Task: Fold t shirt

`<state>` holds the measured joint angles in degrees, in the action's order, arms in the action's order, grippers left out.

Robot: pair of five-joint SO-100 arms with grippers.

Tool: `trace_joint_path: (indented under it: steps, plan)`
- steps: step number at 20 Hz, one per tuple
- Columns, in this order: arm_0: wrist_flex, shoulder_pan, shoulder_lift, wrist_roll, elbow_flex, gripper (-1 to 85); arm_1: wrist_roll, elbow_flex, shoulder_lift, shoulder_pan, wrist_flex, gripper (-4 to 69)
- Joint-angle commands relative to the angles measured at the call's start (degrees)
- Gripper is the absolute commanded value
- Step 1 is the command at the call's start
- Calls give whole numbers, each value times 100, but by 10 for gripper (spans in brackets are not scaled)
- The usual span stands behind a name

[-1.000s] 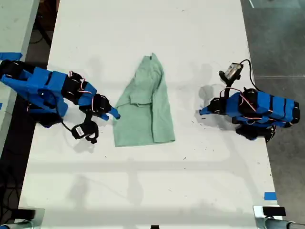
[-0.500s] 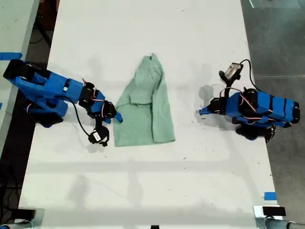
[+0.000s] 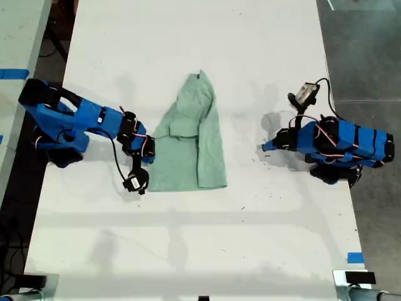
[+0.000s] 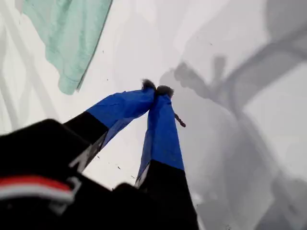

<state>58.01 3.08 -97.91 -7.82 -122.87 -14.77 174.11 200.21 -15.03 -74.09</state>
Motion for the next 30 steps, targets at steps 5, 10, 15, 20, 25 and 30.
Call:
trace_joint_path:
  steps: [5,10,15,20,25,30]
  plan:
    - [1125,387,-18,325,782,0,18,272,88,26,9,5]
    - [1758,53,62,387,2241,0,18,272,88,26,9,5]
    - [1934,-105,606,668,3542,0,18,272,88,26,9,5]
    - [1863,-105,1266,958,4693,0,18,272,88,26,9,5]
    - [1257,18,1688,1134,5001,0,9,272,88,35,9,5]
    - [519,167,2013,1292,5001,6,9,272,88,44,9,5]
